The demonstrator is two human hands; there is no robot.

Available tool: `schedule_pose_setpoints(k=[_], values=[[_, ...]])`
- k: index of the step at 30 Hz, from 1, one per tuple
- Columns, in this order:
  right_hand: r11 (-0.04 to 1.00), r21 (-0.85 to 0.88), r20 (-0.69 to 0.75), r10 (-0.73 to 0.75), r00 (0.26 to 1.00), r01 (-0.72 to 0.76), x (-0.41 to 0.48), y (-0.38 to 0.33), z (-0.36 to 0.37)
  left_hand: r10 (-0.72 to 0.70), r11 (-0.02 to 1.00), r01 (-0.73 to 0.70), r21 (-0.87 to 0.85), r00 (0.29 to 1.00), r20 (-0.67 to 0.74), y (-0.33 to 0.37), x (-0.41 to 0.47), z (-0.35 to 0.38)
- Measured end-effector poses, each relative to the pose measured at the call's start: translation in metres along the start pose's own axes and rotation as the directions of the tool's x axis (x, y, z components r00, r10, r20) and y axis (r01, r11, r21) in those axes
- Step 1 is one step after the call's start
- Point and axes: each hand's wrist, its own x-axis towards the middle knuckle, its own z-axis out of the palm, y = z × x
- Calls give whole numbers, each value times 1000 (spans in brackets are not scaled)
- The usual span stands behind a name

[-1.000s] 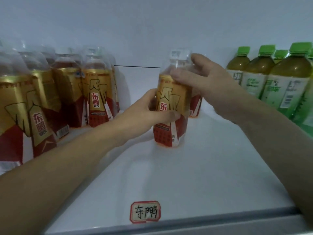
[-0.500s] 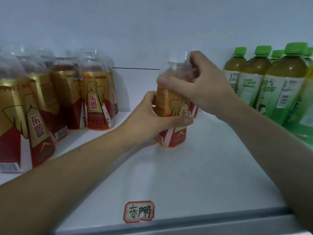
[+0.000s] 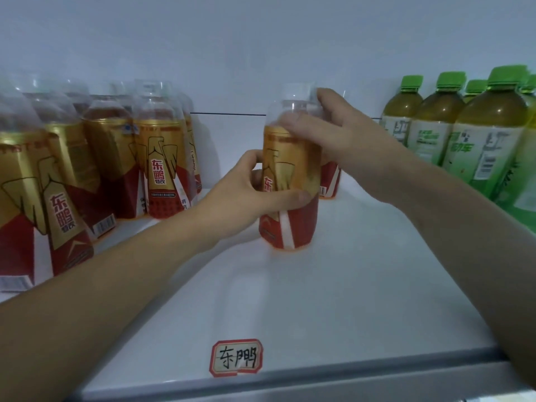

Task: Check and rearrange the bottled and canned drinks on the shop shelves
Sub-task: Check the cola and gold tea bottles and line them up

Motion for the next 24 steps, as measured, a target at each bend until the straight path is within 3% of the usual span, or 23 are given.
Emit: schedule_pose_setpoints(k=[3,6,10,12,17,20,24], values=[[996,-75,-34,-43,998,41,1,3,0,0,1000,-2,29,997,72,-2,1,-6],[975,-211,-125,-98,987,71,1,3,3,7,996,-8,86,1000,9,-1,0,1],[998,-56,-9,12,1000,-13,1,3,0,-1,1000,1,4,1000,14,-2,1,-5],[1000,-28,-4,-7,1000,7,2,5,0,-6,999,8,-34,998,55,-2,0,-10],[964,-266,-159,-71,985,27,0,4,3,-27,996,25,81,1000,17,-1,-1,3],[982,-190,-128,-7,992,-17,2,4,1,-29,999,30,12,999,-31,-3,2,0],[993,-85,-9,87,996,-88,8,15,-2,-22,999,24,-23,997,80,-6,2,-12]])
